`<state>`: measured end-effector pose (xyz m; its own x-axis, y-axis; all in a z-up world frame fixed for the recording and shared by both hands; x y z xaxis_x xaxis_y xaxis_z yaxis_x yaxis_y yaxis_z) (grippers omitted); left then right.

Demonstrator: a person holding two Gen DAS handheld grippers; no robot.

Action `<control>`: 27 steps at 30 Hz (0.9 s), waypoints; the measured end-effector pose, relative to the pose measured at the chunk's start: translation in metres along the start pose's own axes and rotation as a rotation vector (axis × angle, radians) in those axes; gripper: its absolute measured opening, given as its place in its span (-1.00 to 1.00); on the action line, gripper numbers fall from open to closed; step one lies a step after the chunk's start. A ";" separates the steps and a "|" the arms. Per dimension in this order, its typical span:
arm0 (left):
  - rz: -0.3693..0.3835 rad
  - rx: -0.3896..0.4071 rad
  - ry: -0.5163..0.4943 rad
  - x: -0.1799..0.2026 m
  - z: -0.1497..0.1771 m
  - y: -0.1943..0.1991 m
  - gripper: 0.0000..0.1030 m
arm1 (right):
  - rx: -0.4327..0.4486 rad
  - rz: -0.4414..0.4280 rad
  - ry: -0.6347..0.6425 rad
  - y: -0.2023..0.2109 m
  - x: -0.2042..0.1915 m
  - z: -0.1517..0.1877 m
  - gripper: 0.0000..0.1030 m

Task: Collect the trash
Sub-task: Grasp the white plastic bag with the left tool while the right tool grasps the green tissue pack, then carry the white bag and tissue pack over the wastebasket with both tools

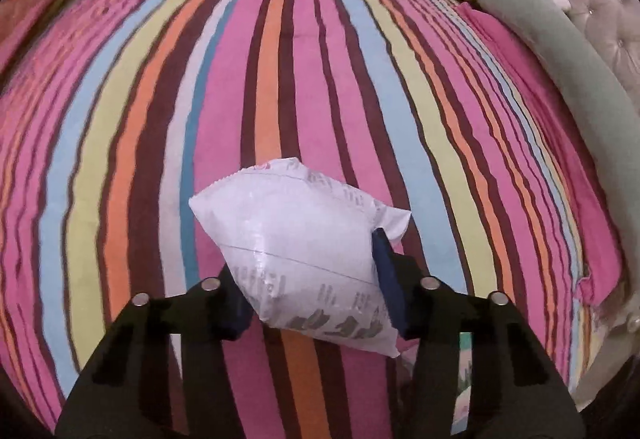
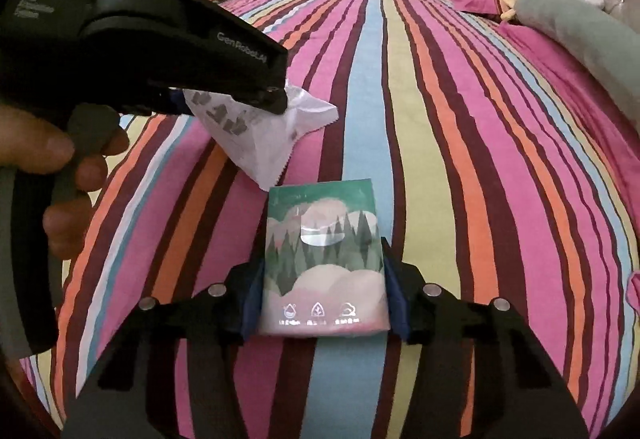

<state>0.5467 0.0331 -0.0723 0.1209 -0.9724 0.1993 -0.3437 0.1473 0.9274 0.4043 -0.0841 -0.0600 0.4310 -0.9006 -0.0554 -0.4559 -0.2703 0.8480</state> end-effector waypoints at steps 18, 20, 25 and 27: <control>-0.086 0.076 -0.050 -0.025 0.059 0.073 -0.10 | -0.010 -0.031 -0.154 0.047 0.014 0.034 -0.08; -0.080 0.080 -0.048 -0.031 0.073 0.084 -0.11 | -0.005 -0.037 -0.166 0.056 0.011 0.041 -0.08; -0.067 0.099 -0.055 -0.037 0.110 0.111 -0.11 | 0.011 -0.044 -0.175 0.082 0.002 0.063 -0.08; -0.058 0.106 -0.065 -0.039 0.128 0.122 -0.11 | 0.013 -0.049 -0.179 0.091 -0.002 0.073 -0.08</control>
<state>0.3806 0.0662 -0.0079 0.0841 -0.9890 0.1219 -0.4346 0.0737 0.8976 0.3058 -0.1317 -0.0214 0.3081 -0.9320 -0.1906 -0.4481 -0.3190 0.8351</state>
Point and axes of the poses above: each gripper's, at about its wrist camera, not at the fingertips, and y roughly against the way its jaws point, x to its right, z to its underside, the point moved 7 cm from there along -y, roughly the way its jaws point, and after that the axes turned 8 degrees about -x, right-handed, at the moved point
